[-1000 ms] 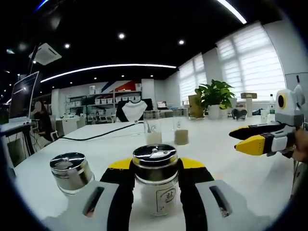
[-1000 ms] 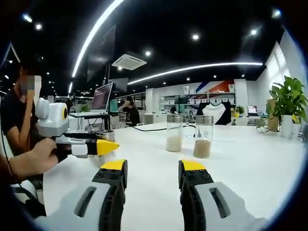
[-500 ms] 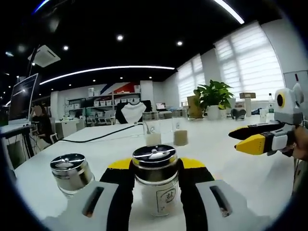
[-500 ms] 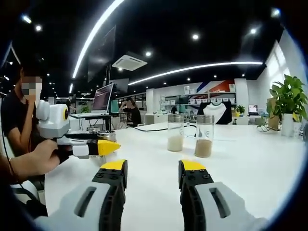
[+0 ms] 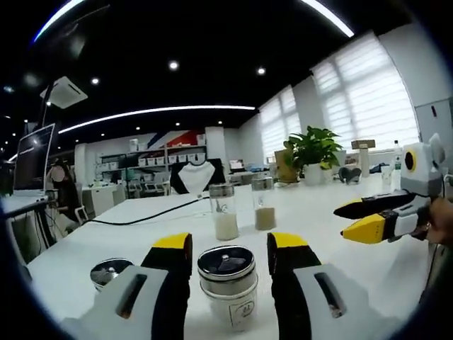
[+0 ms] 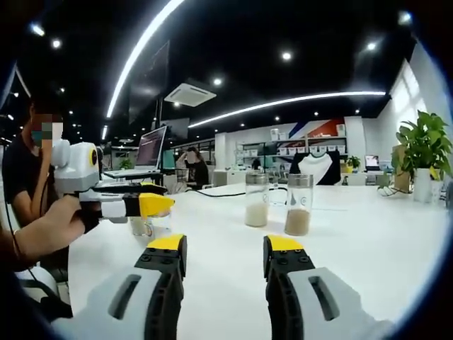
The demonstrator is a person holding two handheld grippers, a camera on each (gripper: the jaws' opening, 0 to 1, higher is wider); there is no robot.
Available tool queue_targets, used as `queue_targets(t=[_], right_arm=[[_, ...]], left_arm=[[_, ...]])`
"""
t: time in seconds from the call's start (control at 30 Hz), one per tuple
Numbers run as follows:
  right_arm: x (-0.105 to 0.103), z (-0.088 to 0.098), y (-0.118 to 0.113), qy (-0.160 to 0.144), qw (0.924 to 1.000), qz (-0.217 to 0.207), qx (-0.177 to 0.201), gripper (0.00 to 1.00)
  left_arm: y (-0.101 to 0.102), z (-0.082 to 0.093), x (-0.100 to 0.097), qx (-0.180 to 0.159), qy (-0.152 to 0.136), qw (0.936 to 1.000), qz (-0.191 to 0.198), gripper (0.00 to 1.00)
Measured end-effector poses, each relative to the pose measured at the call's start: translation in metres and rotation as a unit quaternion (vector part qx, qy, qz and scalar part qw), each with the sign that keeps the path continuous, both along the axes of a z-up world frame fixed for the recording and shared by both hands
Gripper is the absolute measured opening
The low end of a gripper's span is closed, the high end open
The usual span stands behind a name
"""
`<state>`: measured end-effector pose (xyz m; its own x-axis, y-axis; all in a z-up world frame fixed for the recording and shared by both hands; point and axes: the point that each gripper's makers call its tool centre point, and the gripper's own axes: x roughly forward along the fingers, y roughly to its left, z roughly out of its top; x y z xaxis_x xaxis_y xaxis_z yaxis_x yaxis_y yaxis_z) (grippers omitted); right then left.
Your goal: Rotate the seasoning bottle until the label or dispensing opening points toward the visible target arrow and the bottle remains upright within the marked orientation range
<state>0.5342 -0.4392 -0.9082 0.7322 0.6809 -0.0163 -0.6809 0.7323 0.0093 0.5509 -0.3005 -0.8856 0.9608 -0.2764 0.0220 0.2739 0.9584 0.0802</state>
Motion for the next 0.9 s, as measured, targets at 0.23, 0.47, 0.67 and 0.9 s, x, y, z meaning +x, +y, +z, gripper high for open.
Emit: queue_targets(t=[0.23, 0.47, 0.67, 0.9], right_arm=[[-0.001, 0.002, 0.001, 0.003, 1.0, 0.005, 0.004, 0.46], [0.002, 0.003, -0.001, 0.011, 0.9999, 0.003, 0.008, 0.56], [0.007, 0.005, -0.005, 0.018, 0.9998, -0.002, 0.011, 0.66], [0.011, 0.008, -0.01, 0.018, 0.9998, -0.008, 0.009, 0.72]], left_arm=[[-0.001, 0.004, 0.003, -0.036, 0.012, 0.9993, 0.001, 0.72], [-0.011, 0.007, 0.005, -0.046, 0.021, 0.9986, -0.013, 0.91], [-0.016, 0.011, 0.005, -0.035, 0.021, 0.9989, -0.022, 0.99], [-0.026, 0.015, 0.002, -0.031, 0.023, 0.9981, -0.047, 1.0]])
